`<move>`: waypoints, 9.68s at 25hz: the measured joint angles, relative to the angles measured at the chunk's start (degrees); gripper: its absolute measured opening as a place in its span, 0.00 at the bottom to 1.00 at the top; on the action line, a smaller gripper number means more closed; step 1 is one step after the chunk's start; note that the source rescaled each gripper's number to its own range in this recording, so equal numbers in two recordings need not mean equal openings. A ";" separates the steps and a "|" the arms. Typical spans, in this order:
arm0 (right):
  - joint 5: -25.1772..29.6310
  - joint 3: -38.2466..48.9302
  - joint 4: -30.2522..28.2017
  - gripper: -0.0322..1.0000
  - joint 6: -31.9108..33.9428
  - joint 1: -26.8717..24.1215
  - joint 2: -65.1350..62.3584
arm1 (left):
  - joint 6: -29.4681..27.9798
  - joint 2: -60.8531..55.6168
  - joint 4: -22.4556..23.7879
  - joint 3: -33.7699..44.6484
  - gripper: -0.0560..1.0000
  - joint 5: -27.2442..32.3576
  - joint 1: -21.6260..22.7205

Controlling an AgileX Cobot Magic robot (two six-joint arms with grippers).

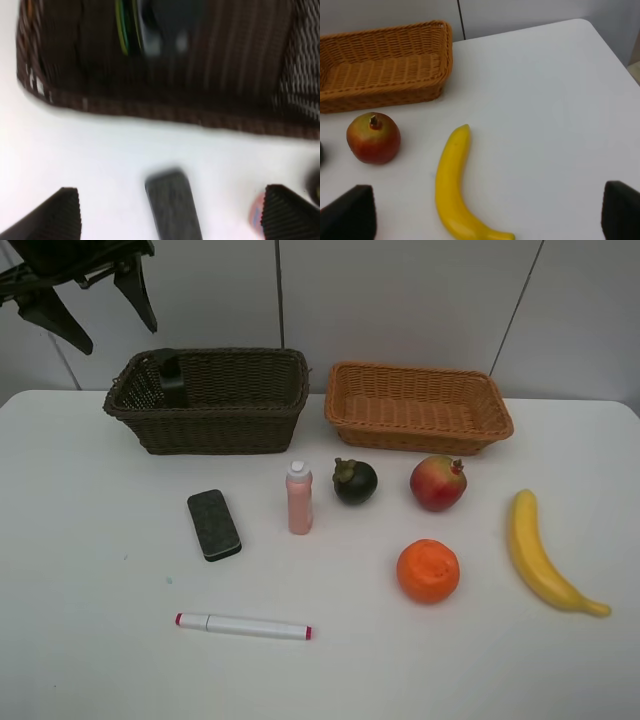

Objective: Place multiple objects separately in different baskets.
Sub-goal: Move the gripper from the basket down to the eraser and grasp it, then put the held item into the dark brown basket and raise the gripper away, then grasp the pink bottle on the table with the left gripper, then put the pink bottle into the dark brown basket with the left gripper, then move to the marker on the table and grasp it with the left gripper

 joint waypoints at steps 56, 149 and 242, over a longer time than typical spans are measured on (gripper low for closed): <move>0.00 0.00 0.04 1.00 0.00 0.00 0.00 | -16.44 14.77 1.49 25.59 0.92 -16.99 -16.04; 0.00 0.00 0.04 1.00 0.00 0.00 0.00 | -3.63 12.56 5.08 -3.81 0.99 0.00 -31.35; 0.00 0.00 0.04 0.99 0.00 0.00 0.00 | 15.22 23.90 1.66 -29.40 0.82 0.03 -12.57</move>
